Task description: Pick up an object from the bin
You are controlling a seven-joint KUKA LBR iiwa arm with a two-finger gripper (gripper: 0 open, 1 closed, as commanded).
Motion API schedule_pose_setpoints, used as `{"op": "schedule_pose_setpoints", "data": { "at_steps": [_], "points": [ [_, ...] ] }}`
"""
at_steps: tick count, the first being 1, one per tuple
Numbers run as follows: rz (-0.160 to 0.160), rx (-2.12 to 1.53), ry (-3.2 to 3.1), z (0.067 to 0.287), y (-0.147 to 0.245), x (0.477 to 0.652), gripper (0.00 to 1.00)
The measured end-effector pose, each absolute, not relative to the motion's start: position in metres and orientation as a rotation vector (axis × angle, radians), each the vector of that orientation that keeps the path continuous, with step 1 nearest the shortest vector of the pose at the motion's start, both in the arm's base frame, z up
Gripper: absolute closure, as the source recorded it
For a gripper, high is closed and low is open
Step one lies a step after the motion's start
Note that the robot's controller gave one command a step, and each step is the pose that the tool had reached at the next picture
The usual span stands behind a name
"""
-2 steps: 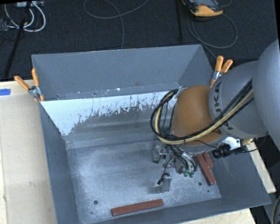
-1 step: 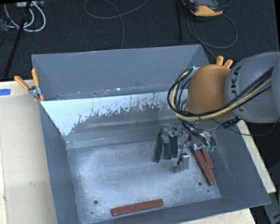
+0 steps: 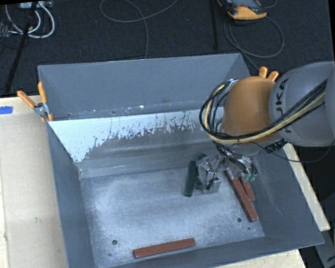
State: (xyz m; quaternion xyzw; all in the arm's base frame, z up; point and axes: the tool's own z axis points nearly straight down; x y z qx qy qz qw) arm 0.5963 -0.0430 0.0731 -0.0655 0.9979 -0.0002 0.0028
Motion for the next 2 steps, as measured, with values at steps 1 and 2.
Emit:
{"op": "schedule_pose_setpoints", "data": {
  "at_steps": [1, 2],
  "points": [
    [0.0, -0.207, 3.133, 0.071, -0.043, 0.595, 0.0],
    [0.0, -0.944, 2.991, 0.071, -0.023, 0.612, 0.0]
  ]
}}
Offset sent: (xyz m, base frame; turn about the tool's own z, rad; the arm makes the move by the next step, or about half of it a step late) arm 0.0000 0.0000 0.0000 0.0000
